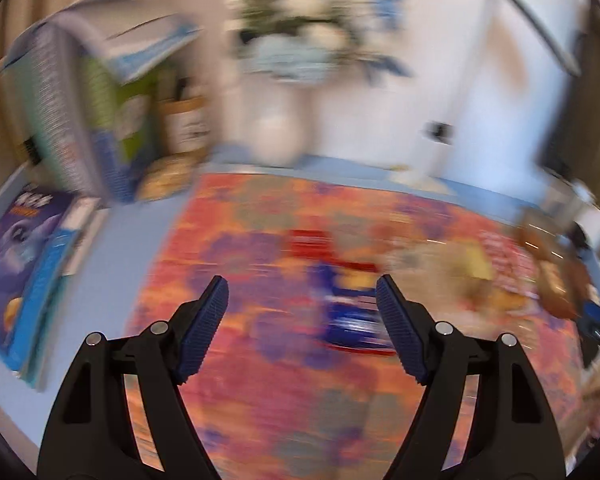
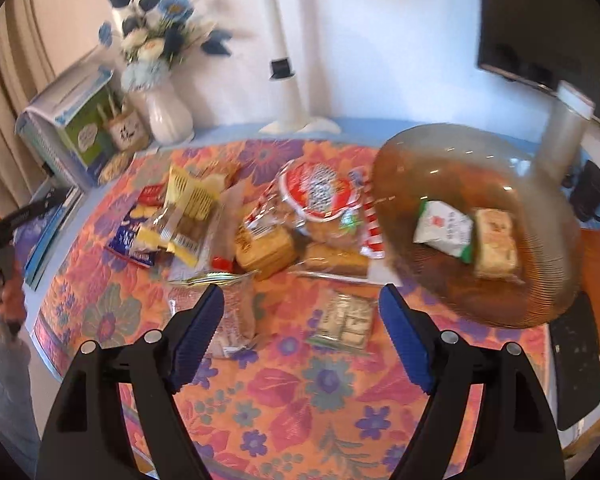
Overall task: Organize snacks
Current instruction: 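Reach left gripper to the bread bag by the pen holder and grasp it, then lift the bread bag with left gripper while right grasps the wafer pack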
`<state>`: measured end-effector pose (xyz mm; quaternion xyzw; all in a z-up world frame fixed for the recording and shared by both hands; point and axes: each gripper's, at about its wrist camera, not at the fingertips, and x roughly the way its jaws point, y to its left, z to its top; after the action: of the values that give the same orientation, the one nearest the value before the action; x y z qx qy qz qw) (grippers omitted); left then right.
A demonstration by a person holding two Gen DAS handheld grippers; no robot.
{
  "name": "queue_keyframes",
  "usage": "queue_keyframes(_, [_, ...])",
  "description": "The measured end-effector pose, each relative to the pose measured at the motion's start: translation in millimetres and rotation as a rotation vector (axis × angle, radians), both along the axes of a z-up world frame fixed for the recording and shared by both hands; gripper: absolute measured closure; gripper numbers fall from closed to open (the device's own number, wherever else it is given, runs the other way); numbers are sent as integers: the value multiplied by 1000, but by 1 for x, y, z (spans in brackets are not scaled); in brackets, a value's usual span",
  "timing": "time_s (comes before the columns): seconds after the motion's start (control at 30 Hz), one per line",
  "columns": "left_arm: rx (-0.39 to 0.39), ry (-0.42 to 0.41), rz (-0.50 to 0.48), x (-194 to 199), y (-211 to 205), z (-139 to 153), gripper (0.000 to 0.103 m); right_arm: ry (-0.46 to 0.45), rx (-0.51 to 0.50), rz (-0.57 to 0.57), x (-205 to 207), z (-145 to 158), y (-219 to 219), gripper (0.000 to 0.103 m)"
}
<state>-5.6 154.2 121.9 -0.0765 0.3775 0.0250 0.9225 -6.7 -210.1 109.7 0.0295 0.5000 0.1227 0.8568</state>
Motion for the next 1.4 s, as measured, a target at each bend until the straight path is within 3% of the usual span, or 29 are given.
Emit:
queue_keyframes(0.07, [26, -4, 51, 11, 30, -7, 15, 17, 2, 20, 7, -7, 10, 24])
queue_keyframes(0.17, [5, 14, 123, 52, 80, -20, 14, 32, -1, 39, 17, -15, 23, 24])
queue_keyframes(0.27, [-1, 33, 168, 90, 102, -28, 12, 55, 7, 48, 24, -25, 29, 24])
queue_keyframes(0.37, [86, 54, 190, 136, 105, -40, 6, 72, 15, 44, 28, -31, 28, 24])
queue_keyframes(0.47, [238, 104, 233, 181, 105, -59, 6, 83, 31, 34, 29, -36, 22, 24])
queue_keyframes(0.6, [328, 157, 247, 219, 113, -80, 7, 94, 32, 16, 30, -40, 13, 23])
queue_keyframes(0.7, [338, 186, 244, 234, 119, -94, 11, 104, 43, -2, 31, -44, 5, 23])
queue_keyframes(0.8, [297, 212, 240, 244, 127, -102, 20, 108, 48, -14, 32, -45, 0, 23])
queue_keyframes(0.97, [308, 214, 246, 253, 132, -105, 24, 110, 52, -17, 31, -47, 0, 23])
queue_keyframes(1.07, [343, 214, 248, 253, 130, -107, 36, 102, 60, -3, 27, -44, 3, 23])
queue_keyframes(1.2, [343, 175, 212, 236, 124, -97, 47, 69, 63, 24, 18, -36, 10, 23])
queue_keyframes(1.4, [292, 87, 110, 178, 99, -56, 47, 87, 143, 51, 2, -39, 14, 23])
